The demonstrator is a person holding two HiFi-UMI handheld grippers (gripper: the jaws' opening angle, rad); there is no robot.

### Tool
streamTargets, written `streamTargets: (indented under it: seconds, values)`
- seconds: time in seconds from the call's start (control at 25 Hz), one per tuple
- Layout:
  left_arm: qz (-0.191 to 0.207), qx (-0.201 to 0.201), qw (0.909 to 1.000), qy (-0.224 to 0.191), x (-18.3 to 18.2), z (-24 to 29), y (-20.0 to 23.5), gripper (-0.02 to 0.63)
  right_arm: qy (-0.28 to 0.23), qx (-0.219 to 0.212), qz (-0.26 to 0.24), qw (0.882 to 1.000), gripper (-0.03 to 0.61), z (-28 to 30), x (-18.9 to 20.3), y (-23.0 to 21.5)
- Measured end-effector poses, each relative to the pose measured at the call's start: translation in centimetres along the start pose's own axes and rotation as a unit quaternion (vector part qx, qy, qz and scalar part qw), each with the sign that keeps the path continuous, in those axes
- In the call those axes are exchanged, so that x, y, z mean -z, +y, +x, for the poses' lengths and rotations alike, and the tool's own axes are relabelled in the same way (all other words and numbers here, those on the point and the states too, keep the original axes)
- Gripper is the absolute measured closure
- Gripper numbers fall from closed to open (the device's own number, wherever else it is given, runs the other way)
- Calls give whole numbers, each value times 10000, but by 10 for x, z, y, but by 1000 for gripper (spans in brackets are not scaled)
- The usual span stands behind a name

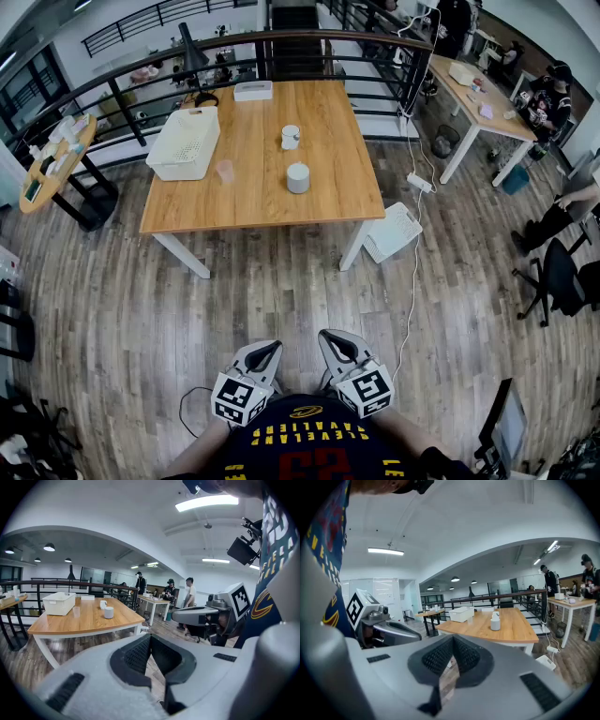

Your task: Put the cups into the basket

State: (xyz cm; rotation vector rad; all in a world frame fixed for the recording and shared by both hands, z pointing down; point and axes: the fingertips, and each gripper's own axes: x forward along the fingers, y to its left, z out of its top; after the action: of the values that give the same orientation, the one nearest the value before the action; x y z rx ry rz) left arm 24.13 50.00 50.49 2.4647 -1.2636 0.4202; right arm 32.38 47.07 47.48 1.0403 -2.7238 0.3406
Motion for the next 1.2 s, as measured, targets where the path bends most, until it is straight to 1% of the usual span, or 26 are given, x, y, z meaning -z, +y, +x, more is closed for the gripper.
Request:
streamTargets:
  seconds: [0.28,0.44,0.56,0.68,0.76,0.84,0.92,1.0,1.04,1.12,1.2]
  values:
    - [-41,62,10000,24,9,6,-8,604,71,-62,-5,10000,568,-5,11,0]
    - [-47,7,10000,-32,15,9,-11,604,55,-76,-16,10000,568,-9,20,-2]
    - [-26,-75,9999,-109,17,9,-11,604,-141,-93,-14,9999,568,-13,17,-3]
    - [-39,-198,9996,-209,3,21,-21,604,-260,-161,76,9995,568,-22,9,-23]
    - [-81,-299,9992,-263,-10,36,-34,604,-229,-188,174,9994,568,-30,5,-46]
    - [-132,-392,9987,-281,-14,45,-45,604,-177,-273,215,9992,568,-35,6,-60]
    - [-164,-473,9984,-247,-10,47,-50,603,-129,-430,126,9989,568,-34,9,-60]
    - [-202,-599,9978,-187,-5,43,-47,601,-52,-615,-64,9981,566,-32,10,-52]
    - [-251,-685,9972,-173,-2,41,-43,588,-5,-724,-125,9973,566,-30,11,-47]
    - [-401,-876,9952,-170,0,37,-31,533,77,-908,-123,9958,566,-23,15,-41]
    - [-538,-1008,9932,-215,-2,38,-18,518,88,-981,-77,9951,566,-13,16,-44]
